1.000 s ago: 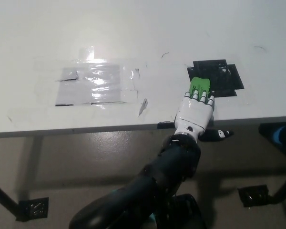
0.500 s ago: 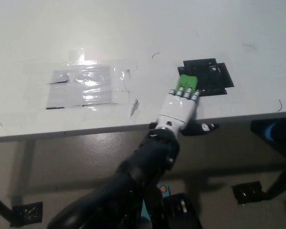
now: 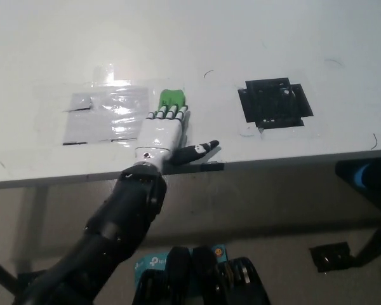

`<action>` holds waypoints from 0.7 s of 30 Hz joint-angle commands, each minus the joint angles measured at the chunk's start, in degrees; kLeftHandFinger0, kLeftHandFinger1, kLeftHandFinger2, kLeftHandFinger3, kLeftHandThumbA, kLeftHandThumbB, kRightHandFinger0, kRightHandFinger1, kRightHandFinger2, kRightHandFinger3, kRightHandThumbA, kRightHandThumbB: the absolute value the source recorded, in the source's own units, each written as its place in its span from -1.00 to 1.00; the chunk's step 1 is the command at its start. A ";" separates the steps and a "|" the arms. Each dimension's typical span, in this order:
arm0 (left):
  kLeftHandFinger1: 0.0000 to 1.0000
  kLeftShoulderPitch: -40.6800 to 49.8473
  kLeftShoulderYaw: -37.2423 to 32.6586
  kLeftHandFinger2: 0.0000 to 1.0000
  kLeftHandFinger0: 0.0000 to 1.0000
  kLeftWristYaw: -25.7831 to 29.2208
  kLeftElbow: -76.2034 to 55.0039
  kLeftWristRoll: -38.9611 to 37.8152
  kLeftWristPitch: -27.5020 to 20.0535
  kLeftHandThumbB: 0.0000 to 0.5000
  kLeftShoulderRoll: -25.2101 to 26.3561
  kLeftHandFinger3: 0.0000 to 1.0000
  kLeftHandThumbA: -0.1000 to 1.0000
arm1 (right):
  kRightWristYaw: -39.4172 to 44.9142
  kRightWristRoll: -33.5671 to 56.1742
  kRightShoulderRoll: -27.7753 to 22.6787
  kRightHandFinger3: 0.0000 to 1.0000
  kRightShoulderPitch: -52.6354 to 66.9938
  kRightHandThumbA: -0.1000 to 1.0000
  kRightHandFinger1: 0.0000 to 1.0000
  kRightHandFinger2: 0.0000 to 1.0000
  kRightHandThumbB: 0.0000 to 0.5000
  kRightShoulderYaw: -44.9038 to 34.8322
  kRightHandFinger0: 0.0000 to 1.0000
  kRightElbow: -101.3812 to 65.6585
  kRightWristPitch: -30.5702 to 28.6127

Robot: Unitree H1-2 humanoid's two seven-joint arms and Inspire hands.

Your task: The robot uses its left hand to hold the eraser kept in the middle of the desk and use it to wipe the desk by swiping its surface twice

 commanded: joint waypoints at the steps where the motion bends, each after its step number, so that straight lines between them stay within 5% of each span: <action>1: 1.00 9.73 0.75 1.00 1.00 -10.69 6.02 -4.40 3.72 0.65 4.88 1.00 1.00 | -0.45 0.65 -0.48 1.00 -0.94 1.00 1.00 1.00 -0.93 -0.92 1.00 -0.61 -4.34; 21: 1.00 18.38 6.96 1.00 1.00 -7.34 4.96 -6.73 0.91 0.97 15.40 1.00 1.00 | -0.44 2.31 -0.57 1.00 0.66 1.00 1.00 1.00 -1.00 -3.16 1.00 -1.17 -4.28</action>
